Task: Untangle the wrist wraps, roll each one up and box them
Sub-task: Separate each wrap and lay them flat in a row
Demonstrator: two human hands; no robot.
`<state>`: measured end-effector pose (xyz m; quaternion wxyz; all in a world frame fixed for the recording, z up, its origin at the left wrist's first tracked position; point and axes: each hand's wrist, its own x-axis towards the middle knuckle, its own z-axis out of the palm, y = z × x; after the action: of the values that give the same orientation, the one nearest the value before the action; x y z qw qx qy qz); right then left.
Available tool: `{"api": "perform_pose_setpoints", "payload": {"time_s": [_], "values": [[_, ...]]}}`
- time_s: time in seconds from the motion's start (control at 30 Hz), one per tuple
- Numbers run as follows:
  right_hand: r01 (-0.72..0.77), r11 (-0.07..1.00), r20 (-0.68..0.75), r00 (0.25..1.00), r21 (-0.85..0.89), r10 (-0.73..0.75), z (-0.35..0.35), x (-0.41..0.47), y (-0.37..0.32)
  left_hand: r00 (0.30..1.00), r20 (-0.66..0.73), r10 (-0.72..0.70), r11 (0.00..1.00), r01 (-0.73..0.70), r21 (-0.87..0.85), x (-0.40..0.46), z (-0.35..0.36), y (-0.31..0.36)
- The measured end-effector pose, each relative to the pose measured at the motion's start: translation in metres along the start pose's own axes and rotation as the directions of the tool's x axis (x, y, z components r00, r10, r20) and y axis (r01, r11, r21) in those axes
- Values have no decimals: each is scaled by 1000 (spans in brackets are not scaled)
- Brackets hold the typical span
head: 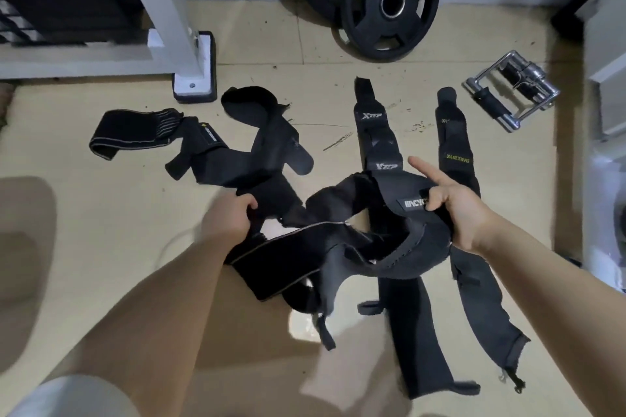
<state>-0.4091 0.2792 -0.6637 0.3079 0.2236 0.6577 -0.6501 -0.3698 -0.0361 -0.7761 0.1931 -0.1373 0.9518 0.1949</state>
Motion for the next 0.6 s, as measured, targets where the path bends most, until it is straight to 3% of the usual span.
{"api": "perform_pose_setpoints", "payload": {"time_s": [0.17, 0.23, 0.33, 0.4, 0.5, 0.6], "values": [[86, 995, -18, 996, 46, -86, 56, -7, -18, 994, -54, -99, 971, 108, 213, -28, -36, -42], [113, 992, -121, 987, 62, -105, 74, -3, -21, 971, -54, -232, 950, 238, 202, -35, -46, -62], [125, 989, -227, 968, 74, -105, 93, 2, -23, 920, 87, -382, 923, 376, 82, -42, -51, -90], [105, 994, -195, 976, 38, -96, 104, 1, -20, 948, 76, -309, 946, 298, 128, -42, -49, -90], [95, 995, -129, 987, 12, -92, 121, 1, -16, 999, -7, 36, 955, -32, 294, -33, -42, -67], [129, 991, -136, 983, 39, -123, 131, 7, -15, 941, 158, 299, 929, -325, 178, -19, -25, -37]]}}
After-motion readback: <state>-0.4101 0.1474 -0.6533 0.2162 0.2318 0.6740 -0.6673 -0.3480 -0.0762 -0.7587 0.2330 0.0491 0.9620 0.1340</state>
